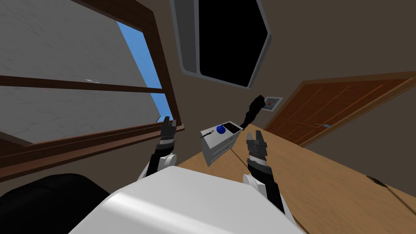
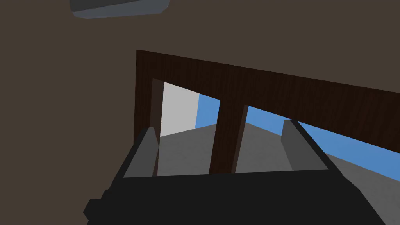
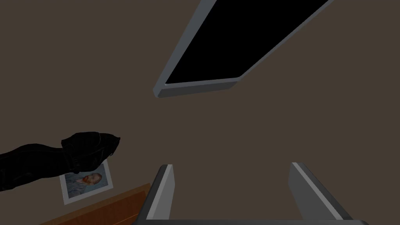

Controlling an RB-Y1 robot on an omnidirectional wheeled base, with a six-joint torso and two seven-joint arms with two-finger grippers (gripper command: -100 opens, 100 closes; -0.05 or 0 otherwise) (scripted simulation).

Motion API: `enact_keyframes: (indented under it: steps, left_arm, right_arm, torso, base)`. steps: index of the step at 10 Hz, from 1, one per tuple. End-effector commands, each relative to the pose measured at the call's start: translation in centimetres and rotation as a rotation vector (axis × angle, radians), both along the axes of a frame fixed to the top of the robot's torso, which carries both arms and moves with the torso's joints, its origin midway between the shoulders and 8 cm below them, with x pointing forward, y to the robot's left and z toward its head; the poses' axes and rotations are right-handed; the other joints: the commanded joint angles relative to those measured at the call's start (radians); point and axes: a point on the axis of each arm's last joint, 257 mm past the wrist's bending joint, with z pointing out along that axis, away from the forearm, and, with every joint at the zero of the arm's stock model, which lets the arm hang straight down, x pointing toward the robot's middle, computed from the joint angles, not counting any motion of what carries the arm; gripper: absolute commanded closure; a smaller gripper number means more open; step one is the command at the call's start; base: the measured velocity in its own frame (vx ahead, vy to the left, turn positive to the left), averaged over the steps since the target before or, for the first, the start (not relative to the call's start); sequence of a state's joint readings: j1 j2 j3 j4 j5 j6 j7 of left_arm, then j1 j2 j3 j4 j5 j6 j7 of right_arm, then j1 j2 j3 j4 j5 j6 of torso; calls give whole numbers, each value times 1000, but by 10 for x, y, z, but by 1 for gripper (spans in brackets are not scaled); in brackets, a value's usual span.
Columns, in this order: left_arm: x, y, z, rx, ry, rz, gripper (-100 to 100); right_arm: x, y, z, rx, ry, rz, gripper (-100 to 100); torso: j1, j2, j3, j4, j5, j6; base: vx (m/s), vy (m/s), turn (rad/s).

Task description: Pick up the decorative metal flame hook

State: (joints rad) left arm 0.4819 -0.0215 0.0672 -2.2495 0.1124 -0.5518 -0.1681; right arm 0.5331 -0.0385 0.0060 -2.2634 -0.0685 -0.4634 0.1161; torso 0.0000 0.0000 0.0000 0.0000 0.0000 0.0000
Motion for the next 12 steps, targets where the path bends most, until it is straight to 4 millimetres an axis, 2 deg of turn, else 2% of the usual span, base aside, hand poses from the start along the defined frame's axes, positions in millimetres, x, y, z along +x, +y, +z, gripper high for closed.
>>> enact_keyframes:
  steps: [1, 6, 9, 10, 12]
  left_arm:
    - [5, -1, -2, 17, 13, -19, -100]
    - [39, 3, -25, 38, 106, -103, -100]
    - [71, 17, -51, 11, 205, -150, -100]
    - [71, 17, -51, 11, 205, -150, -100]
    - [93, 28, -67, -19, 270, -178, -100]
  right_arm:
    - [0, 0, 0, 0, 0, 0, 0]
    - [0, 0, 0, 0, 0, 0, 0]
    - [0, 0, 0, 0, 0, 0, 0]
    - [0, 0, 0, 0, 0, 0, 0]
    - [0, 0, 0, 0, 0, 0, 0]
  torso:
    - [0, 0, 0, 0, 0, 0]
    - [-7, 0, 0, 0, -2, 0]
    - [-9, -1, -1, 0, -2, 0]
    - [-11, 0, 0, 0, -2, 0]
    - [-7, -1, -1, 0, -2, 0]
  base:
    - [-1, -25, -20]
    - [-3, -93, -44]
    - [8, -141, -79]
    - [1, -127, -11]
    - [12, -119, -80]
